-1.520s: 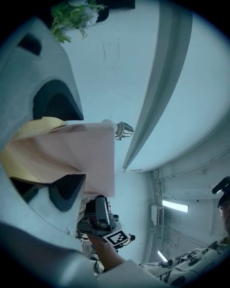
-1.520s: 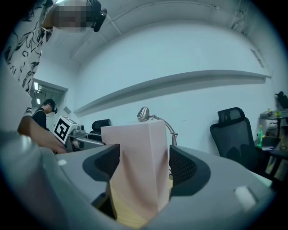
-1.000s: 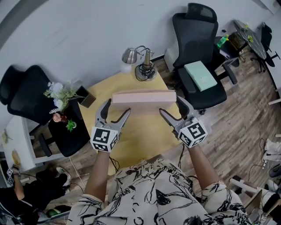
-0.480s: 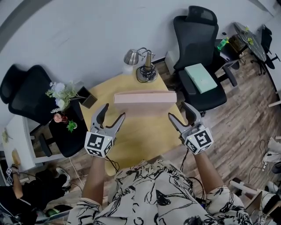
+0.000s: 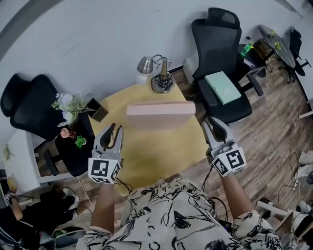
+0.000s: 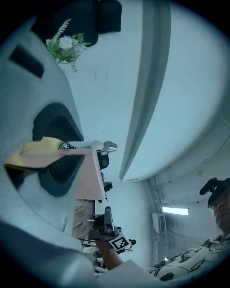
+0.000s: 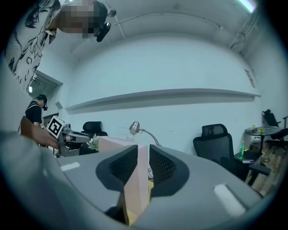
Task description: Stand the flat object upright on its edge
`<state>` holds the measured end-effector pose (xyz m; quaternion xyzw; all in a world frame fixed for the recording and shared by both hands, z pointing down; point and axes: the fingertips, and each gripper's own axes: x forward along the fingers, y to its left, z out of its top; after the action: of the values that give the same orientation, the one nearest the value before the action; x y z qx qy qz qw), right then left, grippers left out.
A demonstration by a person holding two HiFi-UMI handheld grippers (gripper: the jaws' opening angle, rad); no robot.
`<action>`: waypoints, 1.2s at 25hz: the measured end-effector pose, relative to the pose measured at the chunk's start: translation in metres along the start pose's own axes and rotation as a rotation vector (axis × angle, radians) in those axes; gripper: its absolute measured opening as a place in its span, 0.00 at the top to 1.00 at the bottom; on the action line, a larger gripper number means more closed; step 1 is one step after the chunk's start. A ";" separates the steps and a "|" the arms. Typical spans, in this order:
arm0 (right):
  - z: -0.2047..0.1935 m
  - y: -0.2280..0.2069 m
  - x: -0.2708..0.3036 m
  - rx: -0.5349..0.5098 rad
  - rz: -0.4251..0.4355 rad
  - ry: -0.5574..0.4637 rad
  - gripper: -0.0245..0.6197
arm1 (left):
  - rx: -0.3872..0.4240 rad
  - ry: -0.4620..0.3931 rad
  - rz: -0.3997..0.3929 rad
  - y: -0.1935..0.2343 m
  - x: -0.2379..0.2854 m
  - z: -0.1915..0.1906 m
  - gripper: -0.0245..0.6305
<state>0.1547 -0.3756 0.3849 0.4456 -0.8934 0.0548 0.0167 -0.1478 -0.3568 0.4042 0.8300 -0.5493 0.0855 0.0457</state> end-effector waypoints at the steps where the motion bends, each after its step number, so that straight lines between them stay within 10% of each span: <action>1: 0.003 -0.001 -0.002 0.024 -0.003 -0.009 0.84 | -0.013 -0.017 0.009 0.000 -0.003 0.003 0.83; 7: 0.021 -0.010 -0.016 0.077 -0.047 -0.049 0.95 | -0.034 -0.092 0.069 0.004 -0.023 0.022 0.96; 30: 0.072 -0.042 -0.094 -0.008 -0.247 -0.130 0.95 | 0.034 -0.157 0.198 0.021 -0.087 0.063 0.96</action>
<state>0.2459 -0.3340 0.3099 0.5548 -0.8311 0.0196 -0.0328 -0.1951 -0.2969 0.3247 0.7765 -0.6289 0.0336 -0.0204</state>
